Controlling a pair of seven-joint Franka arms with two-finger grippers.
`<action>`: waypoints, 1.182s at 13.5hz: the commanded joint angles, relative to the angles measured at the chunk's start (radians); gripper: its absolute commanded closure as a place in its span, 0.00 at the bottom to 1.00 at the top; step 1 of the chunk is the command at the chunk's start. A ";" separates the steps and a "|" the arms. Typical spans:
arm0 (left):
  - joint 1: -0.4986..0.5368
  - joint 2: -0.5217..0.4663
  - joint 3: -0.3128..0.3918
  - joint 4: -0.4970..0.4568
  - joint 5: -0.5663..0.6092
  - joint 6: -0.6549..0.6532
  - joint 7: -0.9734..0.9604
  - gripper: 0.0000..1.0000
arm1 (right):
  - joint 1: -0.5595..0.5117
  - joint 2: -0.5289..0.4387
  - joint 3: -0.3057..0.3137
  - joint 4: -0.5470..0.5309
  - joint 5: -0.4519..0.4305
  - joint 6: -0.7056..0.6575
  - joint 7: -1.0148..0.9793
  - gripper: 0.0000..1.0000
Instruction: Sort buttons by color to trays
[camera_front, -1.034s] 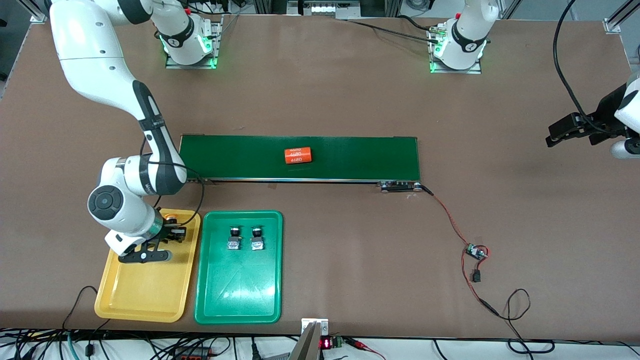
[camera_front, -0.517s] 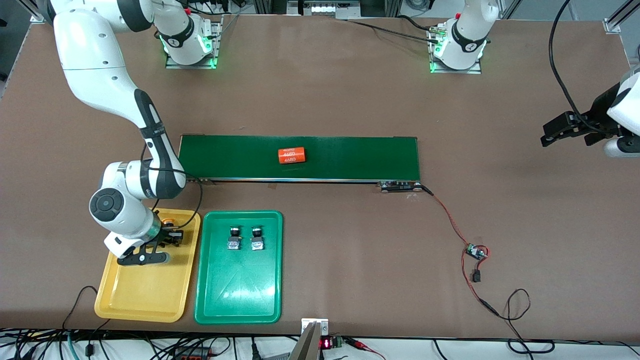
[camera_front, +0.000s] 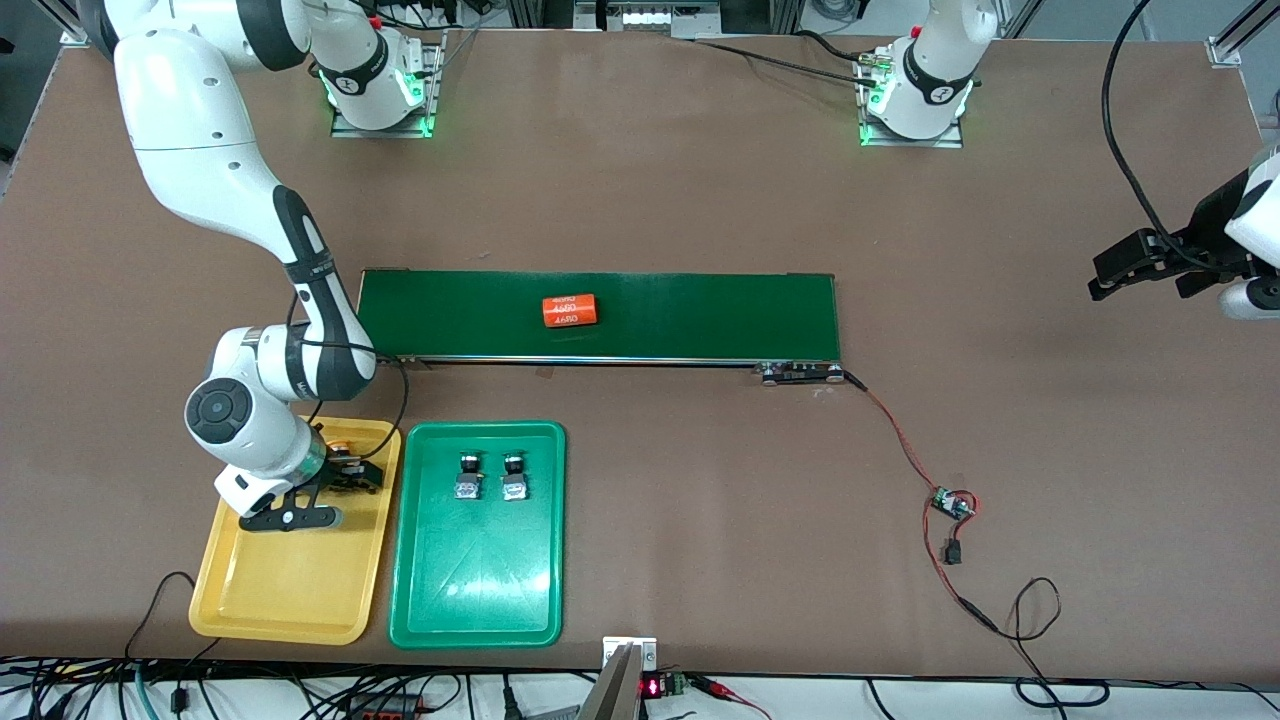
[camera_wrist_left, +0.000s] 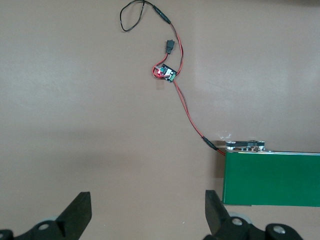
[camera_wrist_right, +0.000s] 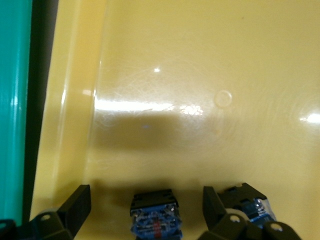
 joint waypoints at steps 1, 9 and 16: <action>0.015 -0.001 0.005 0.008 -0.009 -0.008 0.023 0.00 | 0.005 -0.064 0.003 0.002 0.021 -0.104 -0.004 0.00; 0.020 -0.007 -0.009 0.000 -0.009 -0.012 -0.002 0.00 | -0.035 -0.369 0.004 -0.001 0.019 -0.551 -0.020 0.00; 0.024 -0.005 -0.001 -0.006 -0.009 -0.017 0.066 0.00 | -0.083 -0.601 0.010 -0.051 0.018 -0.760 -0.042 0.00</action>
